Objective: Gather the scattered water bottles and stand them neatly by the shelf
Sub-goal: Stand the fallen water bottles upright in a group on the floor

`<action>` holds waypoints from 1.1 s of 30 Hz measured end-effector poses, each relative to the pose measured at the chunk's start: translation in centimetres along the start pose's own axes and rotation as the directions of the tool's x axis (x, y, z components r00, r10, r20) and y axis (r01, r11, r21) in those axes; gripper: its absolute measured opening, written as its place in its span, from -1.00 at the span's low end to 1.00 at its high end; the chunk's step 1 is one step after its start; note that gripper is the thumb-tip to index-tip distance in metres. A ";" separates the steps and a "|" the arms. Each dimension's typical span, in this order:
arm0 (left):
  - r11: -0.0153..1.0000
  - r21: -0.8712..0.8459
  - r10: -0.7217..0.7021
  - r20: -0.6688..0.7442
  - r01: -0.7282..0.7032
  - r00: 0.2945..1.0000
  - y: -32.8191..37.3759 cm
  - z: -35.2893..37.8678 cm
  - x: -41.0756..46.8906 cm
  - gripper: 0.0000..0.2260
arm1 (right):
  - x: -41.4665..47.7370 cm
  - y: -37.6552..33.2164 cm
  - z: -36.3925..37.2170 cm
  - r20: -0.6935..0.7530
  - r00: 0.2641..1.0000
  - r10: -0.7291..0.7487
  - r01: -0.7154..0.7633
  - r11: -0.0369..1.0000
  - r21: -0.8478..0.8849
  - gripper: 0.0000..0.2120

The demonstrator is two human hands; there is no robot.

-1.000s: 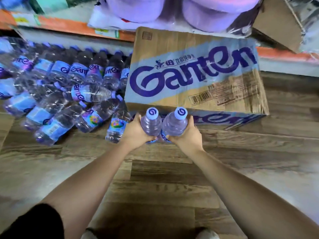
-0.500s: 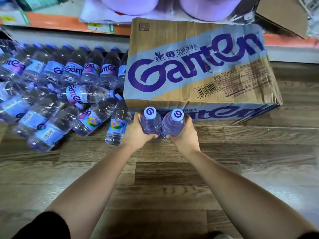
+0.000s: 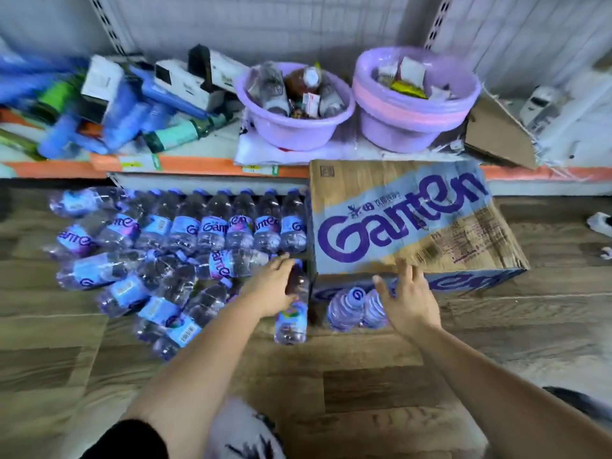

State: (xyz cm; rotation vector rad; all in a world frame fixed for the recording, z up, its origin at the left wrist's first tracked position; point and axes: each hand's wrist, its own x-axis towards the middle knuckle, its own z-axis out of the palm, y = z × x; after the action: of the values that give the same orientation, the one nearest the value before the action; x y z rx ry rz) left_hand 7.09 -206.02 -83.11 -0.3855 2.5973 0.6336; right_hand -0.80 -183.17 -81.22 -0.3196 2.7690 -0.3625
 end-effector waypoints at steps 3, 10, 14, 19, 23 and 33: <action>0.997 0.080 0.013 -0.072 -0.007 0.997 -3.1 -4.0 -1.3 -0.27 | 1.2 -5.1 -1.5 0.012 0.999 0.046 -0.043 0.989 -0.141 -0.31; 0.992 0.099 -0.068 -0.107 0.079 0.992 -8.5 -10.4 1.5 -0.30 | 8.0 -16.9 -2.7 0.203 0.941 -0.272 0.325 0.895 -0.307 -0.30; 0.994 0.054 -0.080 -0.207 0.093 0.975 -9.2 -11.1 5.6 -0.31 | 13.1 -19.7 -0.2 0.252 0.914 -0.317 0.391 0.855 -0.341 -0.31; 0.989 0.029 -0.142 -0.120 0.146 0.983 -9.2 -12.7 7.9 -0.27 | 18.1 -21.1 3.0 0.437 0.854 -0.281 0.445 0.830 -0.336 -0.28; 0.981 0.021 -0.193 0.034 0.192 0.981 -10.9 -13.0 10.7 -0.27 | 22.4 -22.1 4.9 0.483 0.843 -0.237 0.412 0.861 -0.297 -0.27; 0.995 0.096 -0.016 -0.013 0.017 1.000 -15.3 -8.1 22.1 -0.38 | 30.2 -23.6 11.7 0.458 0.885 -0.087 0.234 0.933 -0.274 -0.51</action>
State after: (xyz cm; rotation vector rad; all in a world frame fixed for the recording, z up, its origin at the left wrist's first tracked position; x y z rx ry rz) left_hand -9.33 -226.69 -92.73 -0.3808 2.6210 0.5005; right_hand -20.37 -215.73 -94.02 -0.6332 2.3451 0.1242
